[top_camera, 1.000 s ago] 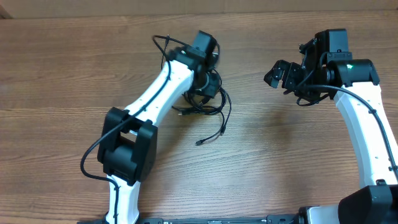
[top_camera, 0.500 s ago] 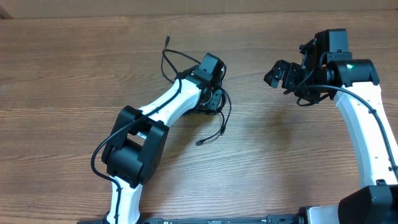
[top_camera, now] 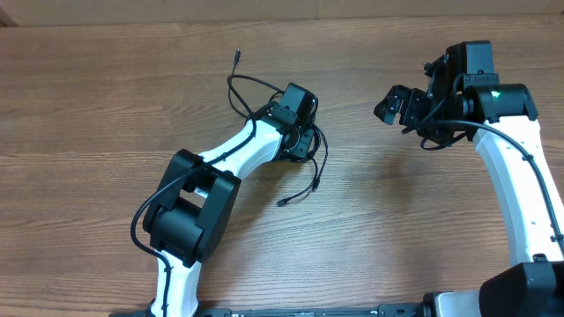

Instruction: Untangle cables

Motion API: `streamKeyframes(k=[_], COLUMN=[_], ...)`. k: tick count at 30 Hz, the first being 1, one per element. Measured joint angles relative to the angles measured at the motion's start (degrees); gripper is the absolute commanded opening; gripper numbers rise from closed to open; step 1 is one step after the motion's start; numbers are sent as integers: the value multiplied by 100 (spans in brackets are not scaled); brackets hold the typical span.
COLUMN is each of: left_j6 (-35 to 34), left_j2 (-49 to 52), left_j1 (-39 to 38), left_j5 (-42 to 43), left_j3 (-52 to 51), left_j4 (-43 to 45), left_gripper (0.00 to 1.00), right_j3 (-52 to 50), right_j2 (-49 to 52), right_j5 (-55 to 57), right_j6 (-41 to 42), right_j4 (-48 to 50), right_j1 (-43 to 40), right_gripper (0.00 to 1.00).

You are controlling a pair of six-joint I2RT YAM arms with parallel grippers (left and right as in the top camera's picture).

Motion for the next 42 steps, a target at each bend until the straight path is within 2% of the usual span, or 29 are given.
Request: streamKeyframes(k=[4,11,21,27,35,39,42], left_j6=[-50,-90,-92,-114,-859,-1193,-1318], left_j2=[-20,-28,-103,-256,-256,-256,-256], left_j1=[0,0,13,129,752,1137,1421], left_j5=[39,125,72,-466,-1176,-1165,-857], left_j3=[-28,-7,1040,1388,1388,1388,1388], left_j4=[9,-22,-1165,-1878,-2881,-3132,-3283], left_gripper=[4,4,4,4,4,4,4], right_j3=[0,0,0,0,0,0,0], right_j2=[0,0,0,0,0,0,0], right_j5=[0,-2,-2,-2,0,-2,0], right_j6=[0,0,2,2,0,2,0], right_j4=[2,2,2,2,0,0,2], right_j1=[0,0,-2,0,0,0,0], right_gripper=[100,100,100,100,100,100,100])
